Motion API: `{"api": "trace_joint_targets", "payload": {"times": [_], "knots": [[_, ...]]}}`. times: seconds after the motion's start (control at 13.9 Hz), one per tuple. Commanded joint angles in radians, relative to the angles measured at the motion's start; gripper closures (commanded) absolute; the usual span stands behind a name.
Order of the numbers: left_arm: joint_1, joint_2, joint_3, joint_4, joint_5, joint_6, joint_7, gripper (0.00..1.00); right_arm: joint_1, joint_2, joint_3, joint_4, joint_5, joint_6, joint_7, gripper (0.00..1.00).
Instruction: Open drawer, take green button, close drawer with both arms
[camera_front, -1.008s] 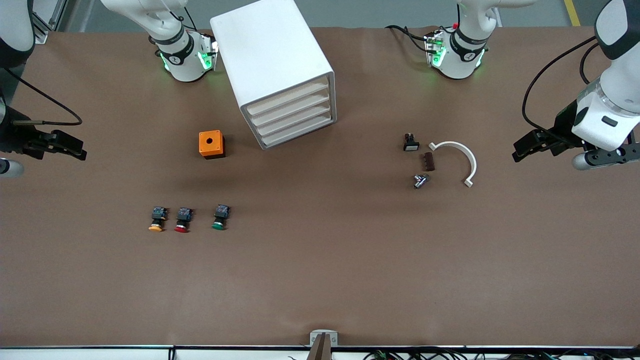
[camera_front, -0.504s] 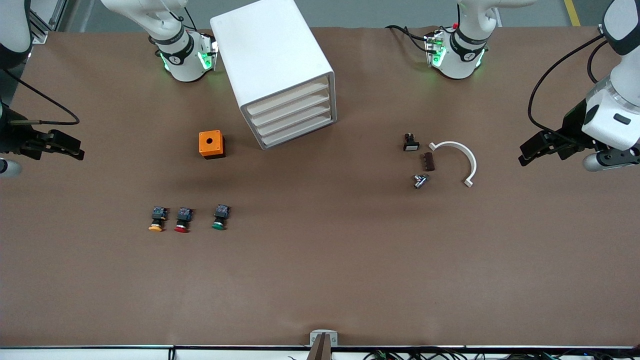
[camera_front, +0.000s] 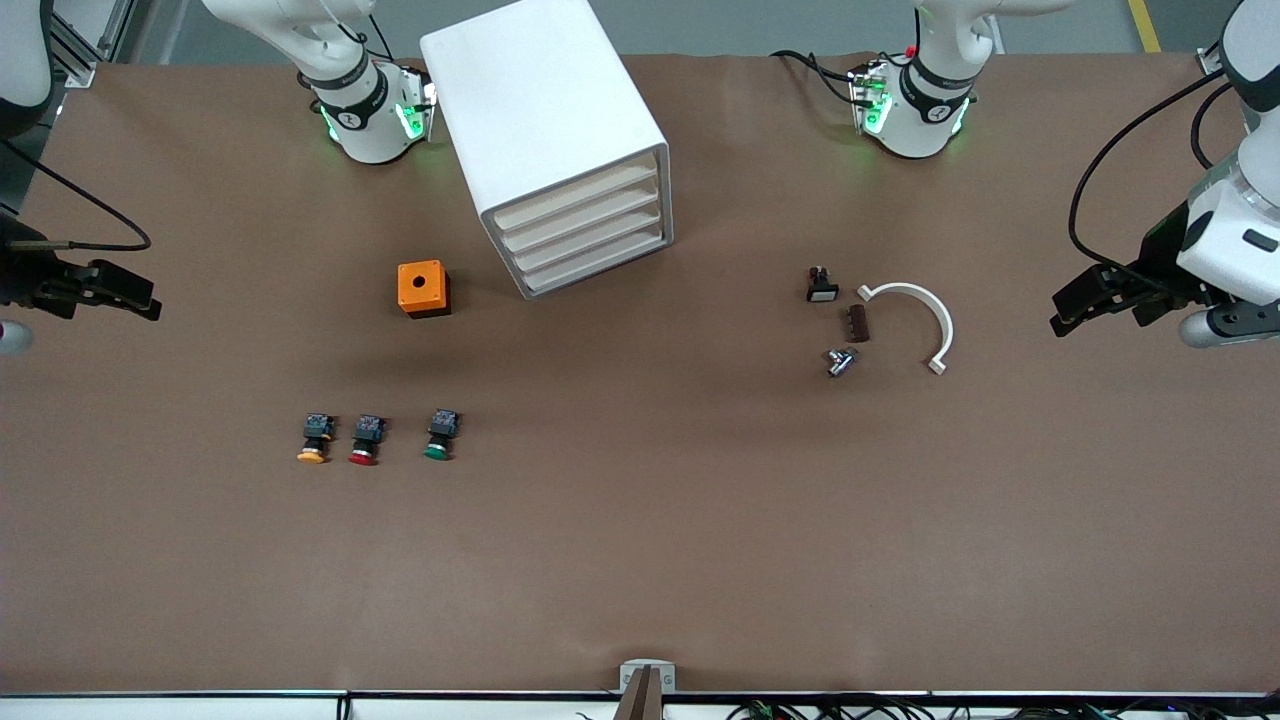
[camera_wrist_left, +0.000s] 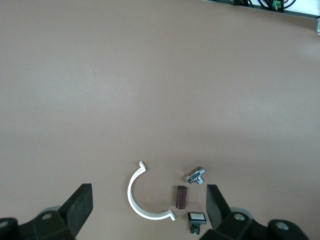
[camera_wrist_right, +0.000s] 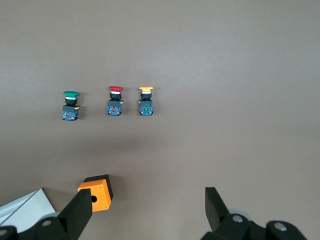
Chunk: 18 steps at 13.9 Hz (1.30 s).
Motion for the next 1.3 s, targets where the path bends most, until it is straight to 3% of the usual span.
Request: {"api": "trace_joint_targets", "payload": {"times": [0.0,0.36,0.58,1.22], "knots": [[-0.008,0.001,-0.001,0.027,0.019,-0.025,0.009,0.0,-0.023,0.008,0.018,0.031,-0.001,-0.014,-0.004,0.0],[-0.009,-0.002,-0.002,0.049,0.019,-0.047,0.008,0.0,-0.022,0.006,0.017,0.055,-0.005,-0.04,-0.002,0.0],[-0.012,0.007,-0.001,0.11,0.006,-0.111,0.006,0.0,-0.063,0.004,0.018,0.061,0.006,-0.064,-0.012,0.0],[-0.008,0.006,-0.002,0.109,0.002,-0.136,0.006,0.0,-0.046,-0.078,0.027,0.039,0.016,-0.095,-0.016,0.0]]}}
